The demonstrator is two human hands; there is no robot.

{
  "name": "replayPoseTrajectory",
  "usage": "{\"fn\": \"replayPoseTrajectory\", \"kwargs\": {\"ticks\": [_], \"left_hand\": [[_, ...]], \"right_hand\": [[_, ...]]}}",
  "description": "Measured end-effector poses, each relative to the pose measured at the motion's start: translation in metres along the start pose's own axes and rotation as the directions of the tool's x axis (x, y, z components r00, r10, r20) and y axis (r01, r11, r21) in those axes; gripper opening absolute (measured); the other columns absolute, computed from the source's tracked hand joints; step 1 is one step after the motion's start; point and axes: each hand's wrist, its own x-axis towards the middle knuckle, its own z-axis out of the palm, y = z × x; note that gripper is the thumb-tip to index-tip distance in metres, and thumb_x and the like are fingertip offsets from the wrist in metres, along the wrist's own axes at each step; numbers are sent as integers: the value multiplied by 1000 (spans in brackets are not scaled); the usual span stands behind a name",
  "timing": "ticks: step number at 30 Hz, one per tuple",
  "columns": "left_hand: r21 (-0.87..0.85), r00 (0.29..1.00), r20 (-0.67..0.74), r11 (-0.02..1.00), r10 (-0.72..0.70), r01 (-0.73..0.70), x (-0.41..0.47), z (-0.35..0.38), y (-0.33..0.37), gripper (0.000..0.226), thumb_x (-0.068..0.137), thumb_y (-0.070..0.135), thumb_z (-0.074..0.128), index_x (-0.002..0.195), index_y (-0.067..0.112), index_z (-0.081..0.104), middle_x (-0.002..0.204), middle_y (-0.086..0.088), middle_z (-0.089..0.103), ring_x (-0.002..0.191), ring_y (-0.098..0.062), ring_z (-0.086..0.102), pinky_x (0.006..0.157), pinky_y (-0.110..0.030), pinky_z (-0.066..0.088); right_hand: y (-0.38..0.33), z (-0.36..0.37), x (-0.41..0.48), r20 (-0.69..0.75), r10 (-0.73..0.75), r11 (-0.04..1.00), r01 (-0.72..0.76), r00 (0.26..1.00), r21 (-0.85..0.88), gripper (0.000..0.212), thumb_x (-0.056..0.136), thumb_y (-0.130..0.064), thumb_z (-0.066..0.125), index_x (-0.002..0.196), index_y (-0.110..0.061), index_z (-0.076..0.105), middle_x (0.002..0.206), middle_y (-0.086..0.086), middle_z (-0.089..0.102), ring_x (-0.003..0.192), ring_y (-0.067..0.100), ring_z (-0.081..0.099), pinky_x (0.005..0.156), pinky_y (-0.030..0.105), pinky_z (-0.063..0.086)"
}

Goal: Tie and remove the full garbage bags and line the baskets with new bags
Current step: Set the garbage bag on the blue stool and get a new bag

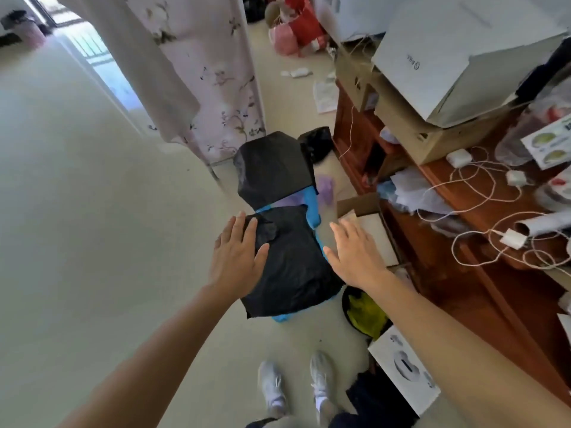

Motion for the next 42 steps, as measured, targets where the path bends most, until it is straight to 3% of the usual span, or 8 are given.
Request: {"fn": "replayPoseTrajectory", "kwargs": {"ticks": [11, 16, 18, 22, 31, 38, 40, 42], "left_hand": [[33, 923, 382, 999, -40, 30, 99, 302, -95, 65, 99, 21, 47, 155, 12, 15, 164, -9, 7, 150, -31, 7, 110, -47, 34], [32, 898, 434, 997, -71, 63, 88, 362, -117, 47, 95, 12, 53, 140, 10, 40, 130, -14, 52, 119, -35, 46, 88, -46, 44], [3, 894, 445, 998, -51, 55, 81, 358, -125, 27, 95, 8, 49, 122, 9, 52, 114, -13, 57, 108, -36, 50, 80, -47, 45], [-87, 906, 414, 988, -82, 129, 78, 327, -149, 17, 94, 9, 48, 109, 6, 54, 108, -14, 58, 106, -36, 51, 75, -47, 47], [-218, 911, 246, 896, -332, 386, 82, 247, -220, 6, 87, 4, 50, 90, 6, 45, 89, -10, 49, 81, -30, 47, 65, -40, 35], [-297, 871, -26, 836, -491, 462, 28, 86, -240, 6, 87, 1, 52, 92, 4, 48, 85, -9, 50, 72, -29, 46, 62, -37, 35], [-292, 848, -137, 839, -512, 460, -1, 37, -246, 7, 86, 0, 53, 88, 5, 48, 83, -8, 49, 71, -29, 46, 62, -38, 36], [-255, 811, -252, 845, -528, 471, -41, -5, -252, 13, 84, -1, 54, 83, 9, 45, 79, -6, 48, 70, -28, 45, 60, -38, 37]], "right_hand": [[14, 251, 97, 355, 283, 929, -347, 891, 130, 63, 104, -27, 42, 156, -5, 14, 163, 13, 14, 149, 30, 15, 120, 41, 21], [12, 313, 104, 294, 464, 839, -520, 836, 157, 71, 98, -35, 55, 153, -4, 21, 147, 19, 43, 134, 34, 42, 107, 44, 39], [6, 316, 106, 344, 484, 808, -562, 805, 176, 54, 95, -33, 61, 142, -12, 43, 110, 7, 65, 109, 31, 59, 90, 41, 47], [-15, 296, 119, 446, 356, 808, -510, 821, 295, 19, 90, -25, 64, 108, -19, 65, 66, -11, 55, 71, 14, 55, 69, 31, 43], [-95, 250, 153, 520, 111, 638, -462, 847, 616, 24, 91, -44, 65, 104, -23, 68, 81, -10, 61, 75, 4, 58, 66, 21, 41], [-181, 160, 130, 612, 211, 420, -636, 762, 648, 56, 95, -52, 54, 139, -19, 47, 136, 3, 53, 124, 26, 53, 107, 43, 41], [-211, 140, 123, 758, 44, 413, -703, 650, 579, 52, 88, -58, 58, 126, -23, 60, 115, 2, 63, 102, 21, 63, 90, 36, 51], [-245, 116, 115, 803, -173, 461, -674, 570, 578, 33, 91, -48, 57, 75, -22, 69, 65, -3, 61, 53, 11, 56, 52, 20, 45]]}}
